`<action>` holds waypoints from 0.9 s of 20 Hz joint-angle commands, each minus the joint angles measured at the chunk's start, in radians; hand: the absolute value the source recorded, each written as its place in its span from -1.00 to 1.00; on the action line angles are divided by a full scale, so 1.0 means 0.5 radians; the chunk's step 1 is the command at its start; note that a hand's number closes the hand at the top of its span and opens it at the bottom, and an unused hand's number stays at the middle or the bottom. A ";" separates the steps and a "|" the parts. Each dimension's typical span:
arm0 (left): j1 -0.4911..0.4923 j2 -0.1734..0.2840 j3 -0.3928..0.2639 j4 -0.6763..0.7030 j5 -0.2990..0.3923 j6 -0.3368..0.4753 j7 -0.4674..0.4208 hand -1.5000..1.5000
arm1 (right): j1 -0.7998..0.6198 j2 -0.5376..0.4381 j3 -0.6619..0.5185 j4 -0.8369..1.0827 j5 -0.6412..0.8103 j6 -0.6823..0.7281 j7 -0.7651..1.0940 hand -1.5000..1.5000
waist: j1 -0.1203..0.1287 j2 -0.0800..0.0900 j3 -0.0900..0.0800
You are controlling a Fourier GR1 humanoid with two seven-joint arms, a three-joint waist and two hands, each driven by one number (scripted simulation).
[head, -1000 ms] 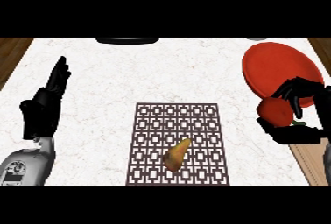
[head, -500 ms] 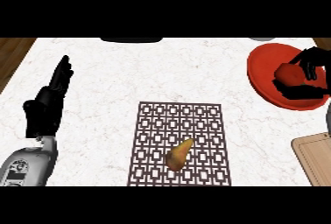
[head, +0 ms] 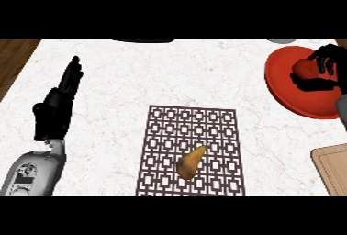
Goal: Pick the bell pepper from the placemat and place it in the bowl
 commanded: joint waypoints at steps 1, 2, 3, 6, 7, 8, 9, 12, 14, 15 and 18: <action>-0.042 -0.005 -0.027 -0.022 -0.015 -0.016 0.030 0.00 | -0.153 -0.015 -0.094 0.405 -0.037 -0.007 -0.054 1.00 | 0.044 0.020 0.005; -0.050 -0.012 -0.003 -0.001 -0.002 -0.003 -0.013 0.00 | -0.174 -0.006 -0.057 0.459 -0.005 0.040 -0.046 -1.00 | 0.062 0.029 0.004; -0.030 -0.005 -0.005 0.024 -0.014 -0.007 -0.034 0.00 | -0.212 -0.032 -0.068 0.515 -0.038 0.165 -0.071 -1.00 | 0.045 0.022 0.003; -0.049 -0.043 -0.045 -0.021 -0.036 0.014 0.011 0.00 | -0.244 -0.051 -0.156 0.613 -0.138 0.276 -0.240 -1.00 | 0.054 0.029 0.008; -0.065 -0.011 0.003 0.035 -0.005 -0.013 -0.040 0.00 | -0.250 -0.012 -0.156 0.643 -0.141 0.274 -0.291 -1.00 | 0.049 0.033 0.006; -0.029 -0.029 -0.009 0.038 -0.018 0.004 -0.039 0.00 | -0.210 -0.028 -0.176 0.671 -0.175 0.362 -0.392 -1.00 | 0.036 0.027 0.007; -0.018 -0.037 -0.013 -0.010 -0.007 0.004 -0.010 0.00 | -0.224 -0.077 -0.206 0.685 -0.204 0.417 -0.462 -1.00 | 0.039 0.022 0.007; -0.008 -0.038 -0.026 -0.012 -0.015 -0.007 -0.010 0.00 | -0.309 -0.083 -0.298 0.741 -0.288 0.453 -0.505 -1.00 | 0.038 0.020 0.006; -0.022 -0.026 -0.021 -0.081 -0.006 -0.016 0.084 0.00 | -0.264 -0.090 -0.357 0.779 -0.330 0.402 -0.590 -1.00 | 0.039 0.016 0.008; -0.054 -0.032 -0.014 -0.037 0.003 -0.022 0.042 0.00 | -0.329 -0.177 -0.394 0.800 -0.361 0.485 -0.533 -1.00 | 0.038 0.026 0.008; -0.023 0.006 0.037 -0.007 0.028 -0.046 -0.008 0.00 | -0.330 -0.270 -0.434 0.877 -0.400 0.653 -0.548 -1.00 | 0.026 0.021 0.005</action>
